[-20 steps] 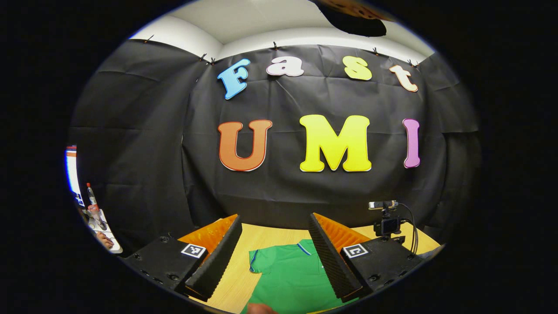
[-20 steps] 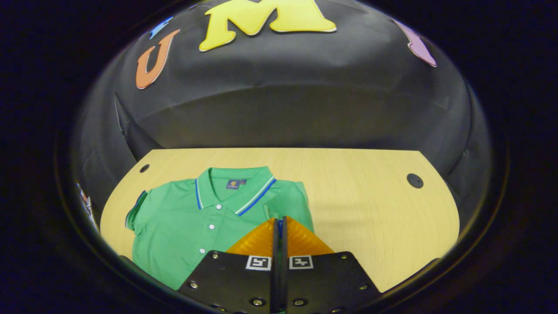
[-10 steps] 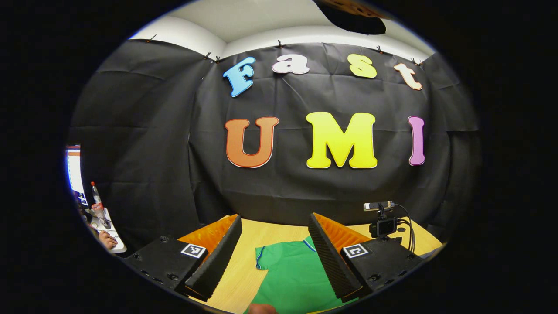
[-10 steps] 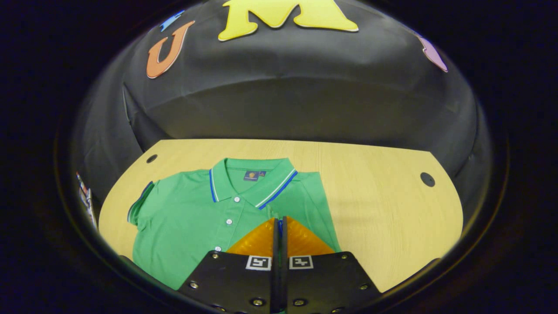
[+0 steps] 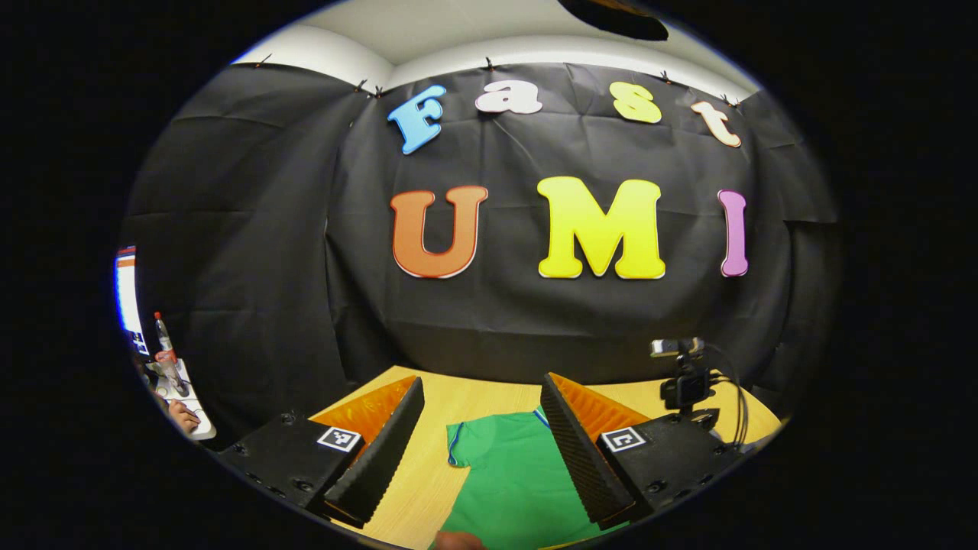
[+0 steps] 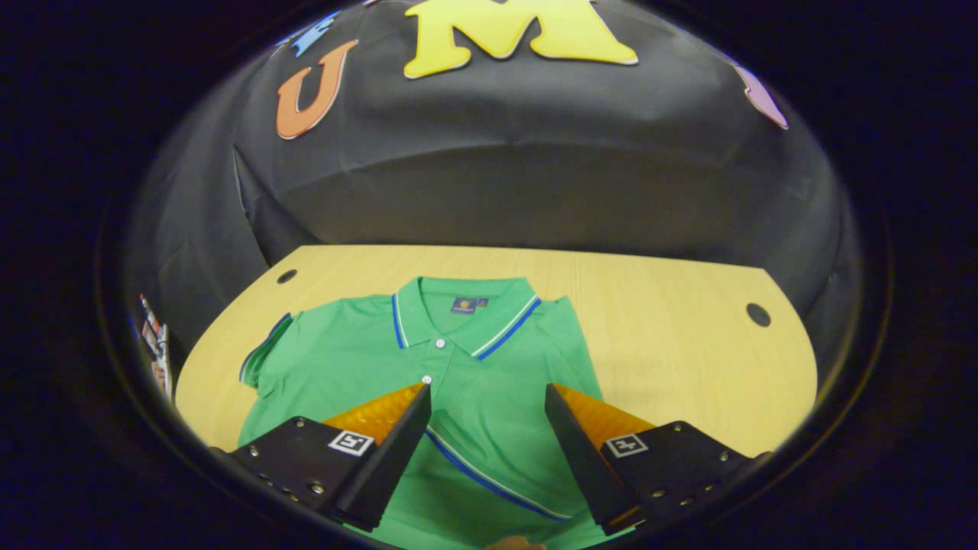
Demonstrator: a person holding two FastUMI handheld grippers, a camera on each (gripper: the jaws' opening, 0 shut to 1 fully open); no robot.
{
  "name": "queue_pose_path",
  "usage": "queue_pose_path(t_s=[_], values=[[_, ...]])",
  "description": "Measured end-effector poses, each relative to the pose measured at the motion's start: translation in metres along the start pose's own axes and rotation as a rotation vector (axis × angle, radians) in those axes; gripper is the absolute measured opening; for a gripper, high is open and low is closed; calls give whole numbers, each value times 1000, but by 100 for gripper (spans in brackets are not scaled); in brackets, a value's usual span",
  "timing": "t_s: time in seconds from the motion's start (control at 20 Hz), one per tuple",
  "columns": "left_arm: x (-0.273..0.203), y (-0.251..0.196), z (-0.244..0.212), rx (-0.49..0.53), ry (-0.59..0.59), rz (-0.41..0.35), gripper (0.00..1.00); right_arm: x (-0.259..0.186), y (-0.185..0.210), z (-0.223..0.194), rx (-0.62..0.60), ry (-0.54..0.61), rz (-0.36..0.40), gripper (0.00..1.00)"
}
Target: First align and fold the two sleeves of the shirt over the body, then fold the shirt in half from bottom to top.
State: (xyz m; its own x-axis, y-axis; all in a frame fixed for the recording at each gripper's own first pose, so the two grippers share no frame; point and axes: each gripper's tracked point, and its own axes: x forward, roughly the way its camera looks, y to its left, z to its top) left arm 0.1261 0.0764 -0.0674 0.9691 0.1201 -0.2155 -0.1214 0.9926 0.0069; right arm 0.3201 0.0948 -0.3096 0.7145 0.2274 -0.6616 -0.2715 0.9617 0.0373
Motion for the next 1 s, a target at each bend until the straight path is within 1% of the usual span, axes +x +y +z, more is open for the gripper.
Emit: queue_pose_path(t_s=[0.15, 0.3, 0.45, 0.55, 0.65, 0.8, 0.95, 1.0], values=[[29, 6, -27, -16, 48, -2, 98, -29, -4, 26, -18, -93, -8, 94], [59, 9, -53, -2, 95, 4, 99, -62, -9, 47, -11, -165, -3, 94], [94, 17, -91, 8, 168, 19, 98, -101, -22, 65, -2, -229, -13, 94], [116, 19, -116, 18, 210, 22, 99, -129, -30, 72, 7, -268, -19, 94], [137, 21, -137, 40, 250, 22, 99, -155, -43, 78, 3, -298, -43, 93], [161, 19, -167, 55, 298, 5, 98, -193, -60, 80, -12, -313, -72, 93], [186, 23, -191, 54, 349, 2, 99, -234, -75, 89, 24, -366, -86, 94], [194, 25, -199, 45, 373, 10, 98, -247, -81, 89, 23, -375, -97, 93]])
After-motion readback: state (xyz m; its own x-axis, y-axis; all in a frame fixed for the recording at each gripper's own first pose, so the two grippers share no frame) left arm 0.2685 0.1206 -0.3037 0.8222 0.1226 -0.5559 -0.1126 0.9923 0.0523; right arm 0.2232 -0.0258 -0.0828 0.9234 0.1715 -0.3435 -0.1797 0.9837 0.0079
